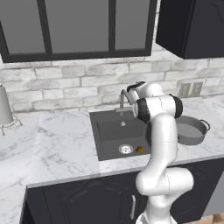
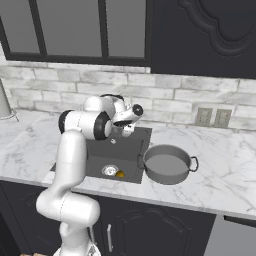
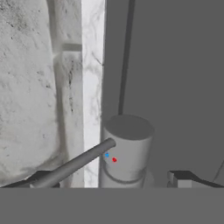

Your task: Dump the lemon from the pot into the sink. Then turn on the water and wash the lemon. Then turn off the water and put the lemon back in the pot.

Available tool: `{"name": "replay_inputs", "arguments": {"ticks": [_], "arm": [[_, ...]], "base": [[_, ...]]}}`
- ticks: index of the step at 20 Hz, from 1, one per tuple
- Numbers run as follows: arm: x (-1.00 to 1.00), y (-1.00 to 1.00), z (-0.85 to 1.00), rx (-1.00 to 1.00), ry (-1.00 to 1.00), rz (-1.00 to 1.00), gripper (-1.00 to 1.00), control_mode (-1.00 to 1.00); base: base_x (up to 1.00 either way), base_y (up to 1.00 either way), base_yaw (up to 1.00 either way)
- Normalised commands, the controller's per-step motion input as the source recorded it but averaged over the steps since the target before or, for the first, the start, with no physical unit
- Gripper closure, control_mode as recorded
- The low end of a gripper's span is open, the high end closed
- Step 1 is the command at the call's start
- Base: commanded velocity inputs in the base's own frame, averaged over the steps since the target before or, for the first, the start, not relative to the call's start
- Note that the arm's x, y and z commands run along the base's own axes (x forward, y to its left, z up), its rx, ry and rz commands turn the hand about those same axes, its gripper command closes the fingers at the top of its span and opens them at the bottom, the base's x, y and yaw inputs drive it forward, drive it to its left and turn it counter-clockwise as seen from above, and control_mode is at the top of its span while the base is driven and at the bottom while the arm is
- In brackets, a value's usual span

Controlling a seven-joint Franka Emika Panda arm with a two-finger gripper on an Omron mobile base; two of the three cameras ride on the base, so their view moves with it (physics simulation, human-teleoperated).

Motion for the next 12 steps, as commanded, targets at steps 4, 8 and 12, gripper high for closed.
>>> {"name": "replay_inputs", "arguments": {"ticks": [4,8,12], "arm": [[0.21,0.0,-0.15,0.0,0.02,0.0,-1.0,-1.0],[0.14,0.0,-0.2,0.0,0.03,0.0,-1.0,-1.0],[0.01,-0.08,-0.26,0.0,0.08,0.0,-1.0,-1.0]], "base": [[0.0,0.0,0.0],[0.0,0.0,0.0],[0.0,0.0,0.0]]}}
